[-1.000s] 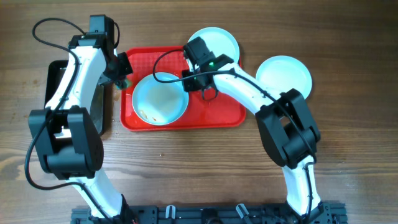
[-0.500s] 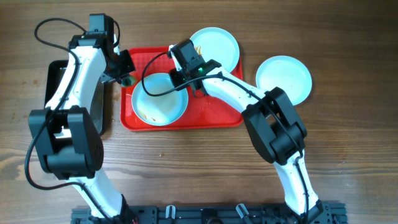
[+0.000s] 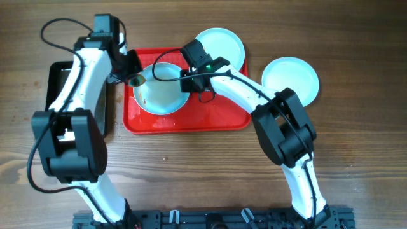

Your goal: Clean dirty plates on tray and stack at the side

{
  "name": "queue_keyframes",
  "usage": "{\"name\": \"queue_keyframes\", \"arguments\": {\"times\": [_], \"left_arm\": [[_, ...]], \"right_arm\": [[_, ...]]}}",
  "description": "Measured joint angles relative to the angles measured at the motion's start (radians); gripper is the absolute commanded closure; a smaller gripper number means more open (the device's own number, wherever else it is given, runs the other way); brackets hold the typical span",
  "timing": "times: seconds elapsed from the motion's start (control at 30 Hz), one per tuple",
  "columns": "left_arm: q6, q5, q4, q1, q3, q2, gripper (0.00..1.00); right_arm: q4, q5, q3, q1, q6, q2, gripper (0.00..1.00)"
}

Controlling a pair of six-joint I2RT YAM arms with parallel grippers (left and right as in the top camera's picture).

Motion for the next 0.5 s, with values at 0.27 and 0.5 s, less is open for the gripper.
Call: {"name": "queue_keyframes", "arguments": {"times": [0.27, 0.5], "left_arm": [[-0.08, 0.006, 0.116, -0.107, -0.227, 0.008, 0.96], [-0.17, -0.043, 0.157, -0.142, -0.268, -0.001, 0.96]], "right_arm": [[0.004, -0.008, 0.0, -0.005, 0.021, 0.0, 0.96], [0.008, -0.02, 0.0, -0.009, 0.021, 0.0, 0.96]]}}
